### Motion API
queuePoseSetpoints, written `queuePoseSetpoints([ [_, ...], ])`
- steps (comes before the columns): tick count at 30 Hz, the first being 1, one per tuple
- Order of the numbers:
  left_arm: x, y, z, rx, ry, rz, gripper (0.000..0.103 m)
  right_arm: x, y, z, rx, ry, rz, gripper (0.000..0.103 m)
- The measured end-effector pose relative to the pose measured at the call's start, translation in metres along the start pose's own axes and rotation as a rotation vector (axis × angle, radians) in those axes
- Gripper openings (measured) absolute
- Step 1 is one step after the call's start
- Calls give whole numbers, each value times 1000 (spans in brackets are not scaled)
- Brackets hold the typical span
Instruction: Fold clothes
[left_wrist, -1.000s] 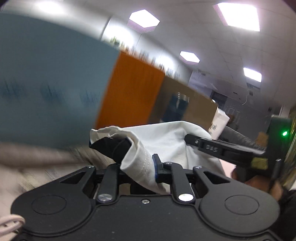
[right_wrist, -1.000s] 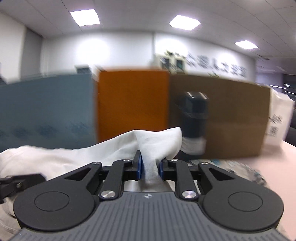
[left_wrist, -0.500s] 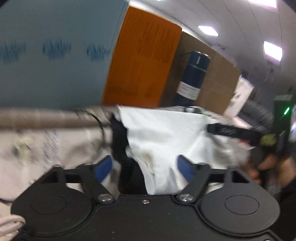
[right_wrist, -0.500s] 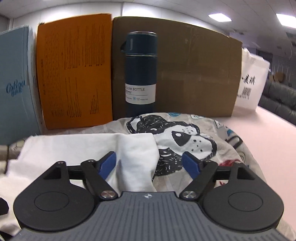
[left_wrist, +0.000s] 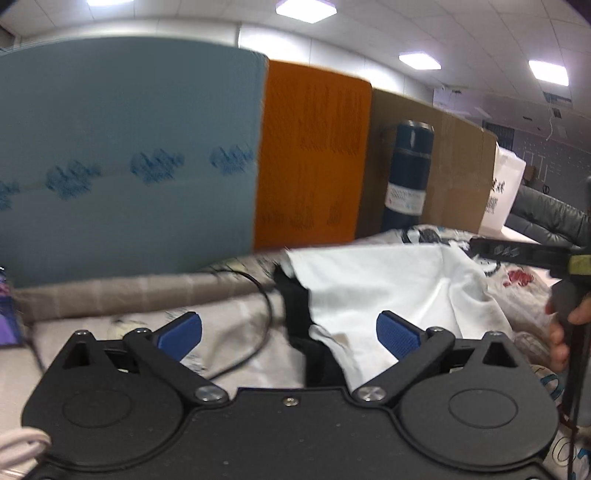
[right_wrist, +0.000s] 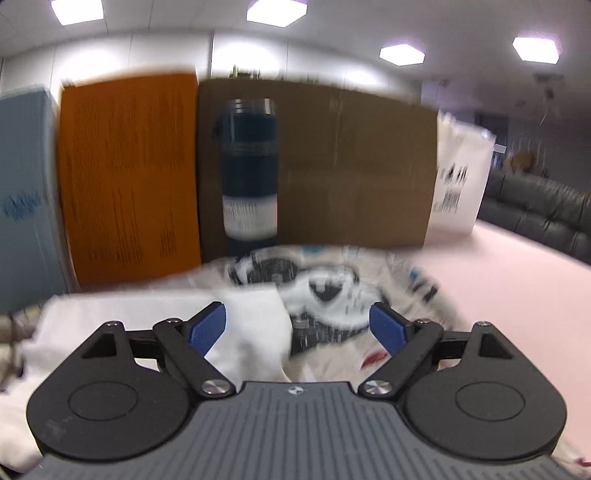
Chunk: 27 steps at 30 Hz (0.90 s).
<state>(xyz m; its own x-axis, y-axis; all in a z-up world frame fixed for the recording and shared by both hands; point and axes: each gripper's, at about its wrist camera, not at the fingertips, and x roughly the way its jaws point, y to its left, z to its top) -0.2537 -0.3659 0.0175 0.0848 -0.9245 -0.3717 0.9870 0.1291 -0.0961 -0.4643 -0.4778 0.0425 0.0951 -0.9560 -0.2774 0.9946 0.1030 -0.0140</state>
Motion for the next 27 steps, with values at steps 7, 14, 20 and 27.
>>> queuePoseSetpoints([
  [7, -37, 36, -1, -33, -57, 29, 103, -86, 26, 6, 138, -96, 175, 101],
  [14, -71, 67, -5, -57, -55, 2, 103, -145, 76, -34, 163, 37, 228, 101],
  [20, -85, 72, -20, 24, -56, -25, 103, -166, 94, -69, 172, 111, 65, 101],
  [27, -93, 76, -40, 59, -160, -76, 103, -169, 103, -83, 73, 45, -99, 103],
])
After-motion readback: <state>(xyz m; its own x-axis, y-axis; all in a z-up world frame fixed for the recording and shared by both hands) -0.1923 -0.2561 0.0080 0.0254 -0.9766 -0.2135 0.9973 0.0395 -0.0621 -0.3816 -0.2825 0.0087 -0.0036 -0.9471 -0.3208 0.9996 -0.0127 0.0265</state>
